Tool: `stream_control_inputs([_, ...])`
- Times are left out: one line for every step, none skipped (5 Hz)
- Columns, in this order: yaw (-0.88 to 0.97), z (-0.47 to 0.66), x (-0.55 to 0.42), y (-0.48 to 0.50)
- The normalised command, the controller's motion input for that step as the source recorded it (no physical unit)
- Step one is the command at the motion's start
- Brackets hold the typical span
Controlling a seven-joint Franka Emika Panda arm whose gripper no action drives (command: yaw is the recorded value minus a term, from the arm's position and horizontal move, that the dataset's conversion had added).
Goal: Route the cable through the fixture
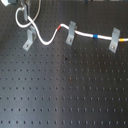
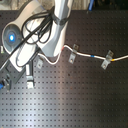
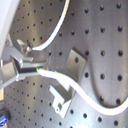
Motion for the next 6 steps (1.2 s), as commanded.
stream_control_inputs([0.10,0.00,0.285,0.205])
stream_control_inputs([0.07,0.09,0.213,0.032])
stream_control_inputs([0.00,0.14,-0.004,0.000])
stream_control_inputs([0.21,0.10,-0.138,0.145])
stream_control_inputs([0.19,0.03,-0.082,0.281])
stream_control_inputs([-0.01,0.28,0.164,0.133])
